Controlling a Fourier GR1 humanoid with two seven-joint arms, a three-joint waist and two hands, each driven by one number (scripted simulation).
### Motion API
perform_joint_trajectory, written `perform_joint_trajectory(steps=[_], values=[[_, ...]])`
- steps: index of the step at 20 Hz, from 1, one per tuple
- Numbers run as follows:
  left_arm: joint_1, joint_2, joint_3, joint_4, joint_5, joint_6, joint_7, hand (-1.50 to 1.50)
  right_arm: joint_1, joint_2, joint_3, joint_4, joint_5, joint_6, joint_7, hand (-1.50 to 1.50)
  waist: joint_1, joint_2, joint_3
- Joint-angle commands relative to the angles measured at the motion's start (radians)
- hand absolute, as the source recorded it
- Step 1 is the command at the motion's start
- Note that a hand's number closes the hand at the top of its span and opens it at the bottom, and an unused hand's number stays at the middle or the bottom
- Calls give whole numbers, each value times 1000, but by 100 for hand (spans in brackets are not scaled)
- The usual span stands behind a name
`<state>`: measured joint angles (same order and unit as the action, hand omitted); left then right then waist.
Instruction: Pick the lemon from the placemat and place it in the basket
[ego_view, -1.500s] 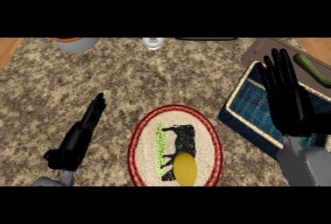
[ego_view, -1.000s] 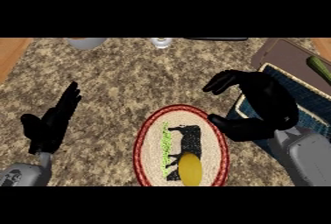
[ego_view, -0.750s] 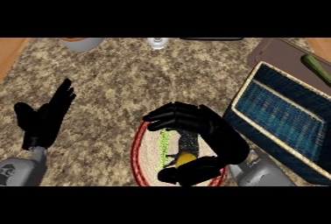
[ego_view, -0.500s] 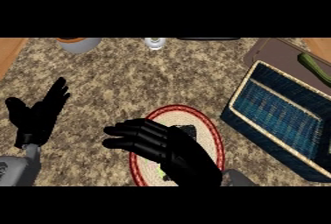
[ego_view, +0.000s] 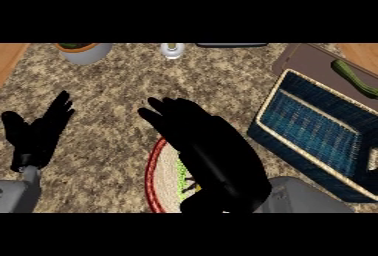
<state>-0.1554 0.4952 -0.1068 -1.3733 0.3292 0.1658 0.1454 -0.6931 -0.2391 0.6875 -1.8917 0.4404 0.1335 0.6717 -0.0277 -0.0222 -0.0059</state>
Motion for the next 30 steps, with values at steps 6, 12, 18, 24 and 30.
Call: perform_joint_trajectory(steps=[6, 12, 18, 24, 30], values=[[-31, -7, 2, 8, -14, -7, 10, 0, -219, -49, -195, -77, -316, 430, 468, -150, 7, 11, 3], [-15, -14, 25, 21, -11, -18, -21, 0, -181, -176, -293, -122, -618, 500, 513, -150, 1, 12, 5], [-42, -28, 30, -22, -23, -8, 51, 0, -83, -250, -372, -293, -797, 388, 562, -150, 14, 16, 6], [20, -33, 47, -44, -36, -61, 6, 0, 252, -321, -459, -479, -688, 402, 337, -150, 20, 19, 7], [11, -90, 35, -38, -80, -43, -2, 0, 386, -167, -321, -396, -329, 381, 122, -150, 35, 22, 7]])
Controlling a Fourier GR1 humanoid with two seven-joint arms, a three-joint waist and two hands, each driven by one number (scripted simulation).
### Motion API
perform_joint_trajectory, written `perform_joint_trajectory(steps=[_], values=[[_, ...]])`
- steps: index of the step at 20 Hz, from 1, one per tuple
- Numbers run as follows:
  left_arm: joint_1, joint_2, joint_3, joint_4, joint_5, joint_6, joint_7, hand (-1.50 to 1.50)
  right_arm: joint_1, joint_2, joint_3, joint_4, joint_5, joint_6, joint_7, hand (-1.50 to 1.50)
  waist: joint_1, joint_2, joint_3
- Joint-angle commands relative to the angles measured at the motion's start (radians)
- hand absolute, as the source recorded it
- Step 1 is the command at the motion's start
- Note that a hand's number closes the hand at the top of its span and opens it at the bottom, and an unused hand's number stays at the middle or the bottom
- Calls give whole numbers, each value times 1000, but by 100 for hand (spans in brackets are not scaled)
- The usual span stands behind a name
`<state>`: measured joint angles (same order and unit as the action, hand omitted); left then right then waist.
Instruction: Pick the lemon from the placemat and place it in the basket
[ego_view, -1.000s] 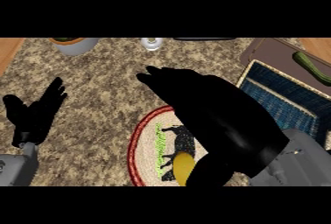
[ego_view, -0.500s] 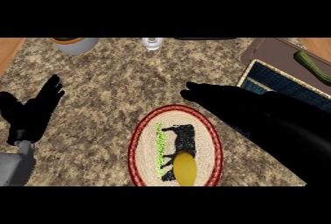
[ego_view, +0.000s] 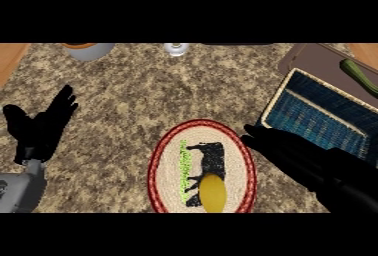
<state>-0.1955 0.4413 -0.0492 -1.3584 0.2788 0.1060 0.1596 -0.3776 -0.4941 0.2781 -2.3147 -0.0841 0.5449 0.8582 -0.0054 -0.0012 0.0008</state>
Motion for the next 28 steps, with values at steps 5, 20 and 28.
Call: perform_joint_trajectory(steps=[5, 20, 28], values=[[-35, -53, 5, 34, -67, 12, -18, 0, 193, 142, 158, 108, 422, -81, -299, -150, 3, 2, 0], [-13, -39, 85, -19, -57, -81, 55, 0, 198, 314, 292, 580, 697, -235, -538, -150, 7, 2, -1], [-22, -127, 88, -36, -144, -52, 69, 0, 242, 316, 226, 571, 742, -183, -617, -150, 4, 1, -1]])
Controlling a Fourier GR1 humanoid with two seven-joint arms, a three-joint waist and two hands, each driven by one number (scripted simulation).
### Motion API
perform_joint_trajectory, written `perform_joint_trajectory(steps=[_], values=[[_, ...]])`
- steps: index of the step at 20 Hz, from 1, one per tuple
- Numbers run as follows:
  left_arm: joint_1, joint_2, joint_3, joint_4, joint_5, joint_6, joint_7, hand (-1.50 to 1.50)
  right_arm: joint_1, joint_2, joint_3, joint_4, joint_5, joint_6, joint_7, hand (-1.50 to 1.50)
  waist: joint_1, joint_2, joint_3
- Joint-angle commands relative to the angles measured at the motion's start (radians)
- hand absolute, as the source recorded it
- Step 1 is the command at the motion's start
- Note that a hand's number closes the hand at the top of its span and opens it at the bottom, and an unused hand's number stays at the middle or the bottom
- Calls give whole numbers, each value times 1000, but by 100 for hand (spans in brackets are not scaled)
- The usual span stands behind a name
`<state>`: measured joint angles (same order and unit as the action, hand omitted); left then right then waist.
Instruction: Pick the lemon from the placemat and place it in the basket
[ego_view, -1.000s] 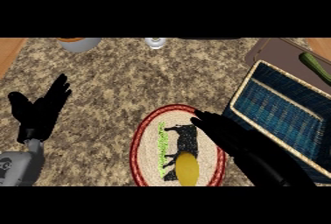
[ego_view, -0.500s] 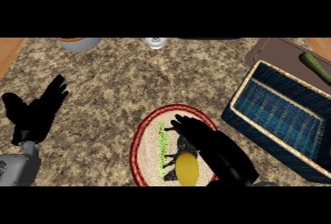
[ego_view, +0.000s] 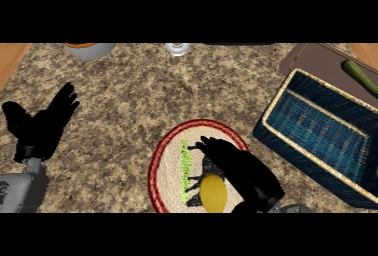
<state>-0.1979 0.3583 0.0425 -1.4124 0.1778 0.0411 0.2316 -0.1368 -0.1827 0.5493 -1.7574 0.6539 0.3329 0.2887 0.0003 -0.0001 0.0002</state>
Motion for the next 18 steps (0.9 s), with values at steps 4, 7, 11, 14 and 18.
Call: perform_joint_trajectory(steps=[4, 7, 11, 14, 18], values=[[-26, -22, 43, 34, -53, -32, -3, 0, 57, 21, -14, -16, 50, 34, -60, -150, -2, 0, 0], [-15, -43, 35, -9, -52, -22, 40, 0, 50, 23, -55, -38, -14, 80, -92, -150, -1, 0, 0], [-23, -18, 88, 24, -36, -75, 14, 0, 122, 13, -28, -80, 20, 69, -128, -150, -2, -1, 0], [-43, -80, 45, 8, -79, -19, 21, 0, 67, -13, -95, 49, 12, 68, -240, -150, -1, 0, 0], [-1, -87, 53, 30, -91, -46, -43, 0, 98, 15, -42, 118, 135, -49, -255, -150, -1, 0, 0]])
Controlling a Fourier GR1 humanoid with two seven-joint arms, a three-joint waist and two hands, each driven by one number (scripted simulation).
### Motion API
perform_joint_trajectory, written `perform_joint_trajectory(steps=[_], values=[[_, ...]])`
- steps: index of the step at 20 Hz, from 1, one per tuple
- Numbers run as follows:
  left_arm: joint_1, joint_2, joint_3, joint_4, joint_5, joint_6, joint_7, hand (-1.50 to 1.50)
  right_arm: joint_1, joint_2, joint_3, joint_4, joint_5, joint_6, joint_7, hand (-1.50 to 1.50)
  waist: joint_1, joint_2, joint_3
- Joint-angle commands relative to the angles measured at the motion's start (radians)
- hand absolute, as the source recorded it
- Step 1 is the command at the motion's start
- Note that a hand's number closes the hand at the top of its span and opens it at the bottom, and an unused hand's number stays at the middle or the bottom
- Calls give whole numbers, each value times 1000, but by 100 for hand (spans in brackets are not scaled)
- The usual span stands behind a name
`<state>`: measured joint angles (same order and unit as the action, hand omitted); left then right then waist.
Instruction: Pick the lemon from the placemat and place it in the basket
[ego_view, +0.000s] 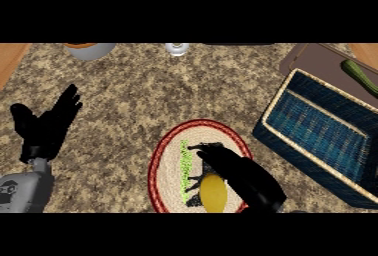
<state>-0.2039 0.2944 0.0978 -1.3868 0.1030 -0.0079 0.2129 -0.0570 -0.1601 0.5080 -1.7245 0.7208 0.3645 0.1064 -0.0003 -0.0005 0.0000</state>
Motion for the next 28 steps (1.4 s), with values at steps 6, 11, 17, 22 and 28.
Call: perform_joint_trajectory(steps=[6, 11, 17, 22, 28], values=[[24, 16, 58, 0, 6, -59, -5, 0, 34, 31, 46, -14, 127, -6, 54, -150, 0, 0, 0], [8, -5, 53, 2, -8, -32, 3, 0, 68, -5, 168, 38, 247, -52, 2, 150, 0, -1, 0], [54, -27, 53, -21, -25, -58, -40, 0, -30, 59, 72, 207, 260, -109, -94, 150, 3, 0, 0], [-7, -3, 60, -20, -21, -45, 24, 0, -6, 157, 185, 112, 247, -220, 389, 150, 9, -2, -1], [-23, -18, 48, -1, -28, -40, 23, 0, -10, 159, 307, 66, 266, -434, 811, 150, 11, 0, -2]])
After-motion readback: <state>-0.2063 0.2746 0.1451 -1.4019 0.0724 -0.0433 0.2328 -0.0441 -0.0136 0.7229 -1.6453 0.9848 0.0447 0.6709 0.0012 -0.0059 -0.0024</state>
